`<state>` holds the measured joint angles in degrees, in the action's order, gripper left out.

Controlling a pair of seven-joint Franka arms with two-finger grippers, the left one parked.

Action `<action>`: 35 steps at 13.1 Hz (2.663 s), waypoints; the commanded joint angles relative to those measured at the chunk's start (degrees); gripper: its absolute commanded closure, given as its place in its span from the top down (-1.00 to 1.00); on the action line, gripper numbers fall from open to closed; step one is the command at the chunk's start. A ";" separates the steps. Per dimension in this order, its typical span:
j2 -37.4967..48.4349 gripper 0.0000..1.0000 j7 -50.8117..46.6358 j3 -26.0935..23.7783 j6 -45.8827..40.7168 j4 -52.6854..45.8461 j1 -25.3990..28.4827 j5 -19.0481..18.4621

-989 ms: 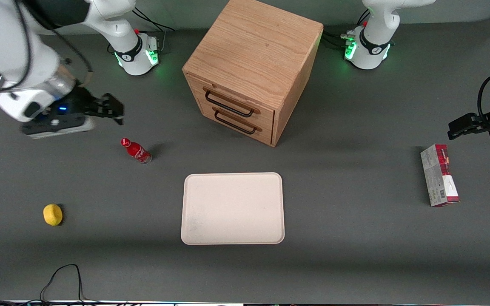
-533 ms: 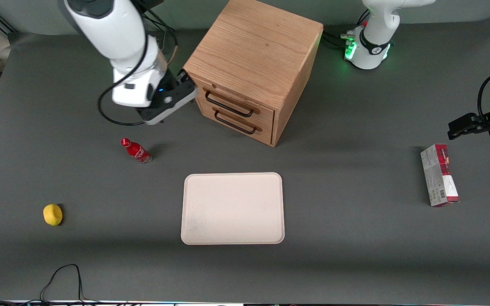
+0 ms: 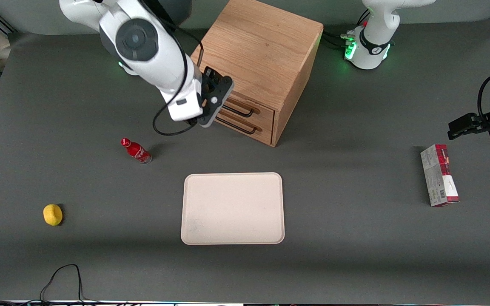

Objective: Open upper drawer

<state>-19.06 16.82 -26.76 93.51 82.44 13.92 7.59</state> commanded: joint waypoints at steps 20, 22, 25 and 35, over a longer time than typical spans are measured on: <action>-11.34 1.00 3.92 -1.28 3.25 2.11 0.49 1.64; -12.14 1.00 3.92 -1.28 4.57 2.11 0.49 1.38; -12.49 1.00 4.97 -1.19 5.81 1.93 0.41 0.06; -12.40 1.00 12.79 2.92 5.54 -0.44 -0.65 -2.41</action>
<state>-31.19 26.63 -25.63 99.07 83.73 13.45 5.80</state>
